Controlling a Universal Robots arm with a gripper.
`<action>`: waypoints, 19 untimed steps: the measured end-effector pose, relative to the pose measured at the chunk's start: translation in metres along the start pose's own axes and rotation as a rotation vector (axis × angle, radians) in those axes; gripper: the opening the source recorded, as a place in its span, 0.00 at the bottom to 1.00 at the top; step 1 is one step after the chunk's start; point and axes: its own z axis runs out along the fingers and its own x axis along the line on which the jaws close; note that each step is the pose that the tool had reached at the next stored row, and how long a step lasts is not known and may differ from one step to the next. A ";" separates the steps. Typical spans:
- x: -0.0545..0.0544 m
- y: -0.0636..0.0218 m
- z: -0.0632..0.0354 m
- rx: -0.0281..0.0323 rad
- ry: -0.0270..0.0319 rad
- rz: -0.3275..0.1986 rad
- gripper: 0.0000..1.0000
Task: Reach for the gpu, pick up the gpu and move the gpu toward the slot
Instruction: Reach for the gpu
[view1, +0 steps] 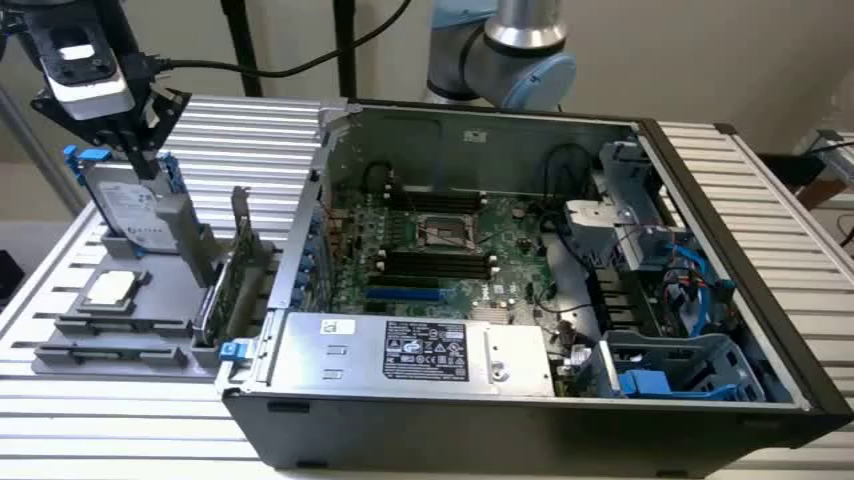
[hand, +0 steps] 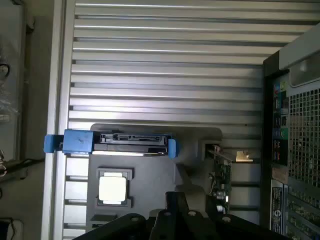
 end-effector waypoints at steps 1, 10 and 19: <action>0.000 0.0000 0.0000 0.0001 0.0000 0.000 0.11; 0.000 0.0000 0.0000 0.0000 -0.0001 0.000 0.11; -0.015 -0.0026 0.0001 0.0001 0.0007 0.000 0.11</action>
